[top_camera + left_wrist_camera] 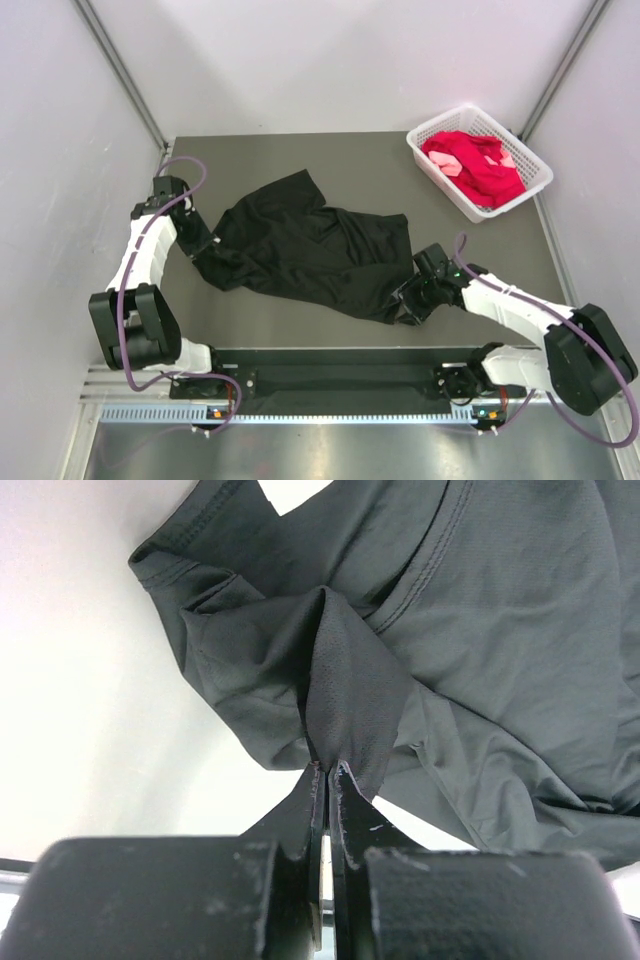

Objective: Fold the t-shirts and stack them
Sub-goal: Flatten the tshirt out

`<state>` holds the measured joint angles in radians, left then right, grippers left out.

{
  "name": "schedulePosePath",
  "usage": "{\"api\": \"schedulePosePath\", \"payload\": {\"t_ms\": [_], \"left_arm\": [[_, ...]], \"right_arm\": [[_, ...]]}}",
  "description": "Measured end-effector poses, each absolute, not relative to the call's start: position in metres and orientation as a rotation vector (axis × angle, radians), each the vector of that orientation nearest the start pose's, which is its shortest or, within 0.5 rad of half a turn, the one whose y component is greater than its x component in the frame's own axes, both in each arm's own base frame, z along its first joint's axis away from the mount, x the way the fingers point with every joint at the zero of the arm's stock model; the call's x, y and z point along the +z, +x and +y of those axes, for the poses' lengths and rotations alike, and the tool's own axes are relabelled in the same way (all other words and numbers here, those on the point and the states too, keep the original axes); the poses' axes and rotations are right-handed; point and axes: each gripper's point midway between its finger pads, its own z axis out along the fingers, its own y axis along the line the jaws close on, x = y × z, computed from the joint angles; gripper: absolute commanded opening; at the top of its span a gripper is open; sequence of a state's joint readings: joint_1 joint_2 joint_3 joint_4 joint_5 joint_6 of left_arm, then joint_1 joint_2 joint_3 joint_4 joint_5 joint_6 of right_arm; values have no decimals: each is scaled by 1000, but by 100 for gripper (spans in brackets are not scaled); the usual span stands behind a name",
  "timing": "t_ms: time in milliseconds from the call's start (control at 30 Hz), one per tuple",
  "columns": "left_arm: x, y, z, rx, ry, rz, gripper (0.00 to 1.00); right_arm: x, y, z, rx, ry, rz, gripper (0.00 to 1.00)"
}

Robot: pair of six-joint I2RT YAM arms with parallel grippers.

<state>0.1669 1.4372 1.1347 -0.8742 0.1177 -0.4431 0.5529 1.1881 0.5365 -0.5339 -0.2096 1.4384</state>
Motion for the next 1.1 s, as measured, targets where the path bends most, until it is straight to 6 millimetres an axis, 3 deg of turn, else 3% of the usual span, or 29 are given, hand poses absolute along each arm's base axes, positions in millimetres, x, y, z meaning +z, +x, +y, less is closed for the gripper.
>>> {"api": "schedulePosePath", "payload": {"t_ms": [233, 433, 600, 1100], "left_arm": [[118, 300, 9, -258, -792, 2638, 0], [118, 300, 9, -261, -791, 2639, 0], [119, 300, 9, -261, -790, 2637, 0], [119, 300, 8, -266, -788, 2637, 0]], "right_arm": [[30, 157, 197, 654, 1338, 2758, 36], [22, 150, 193, 604, 1401, 2747, 36], [16, 142, 190, 585, 1446, 2746, 42], [15, 149, 204, 656, 1509, 2740, 40]]}}
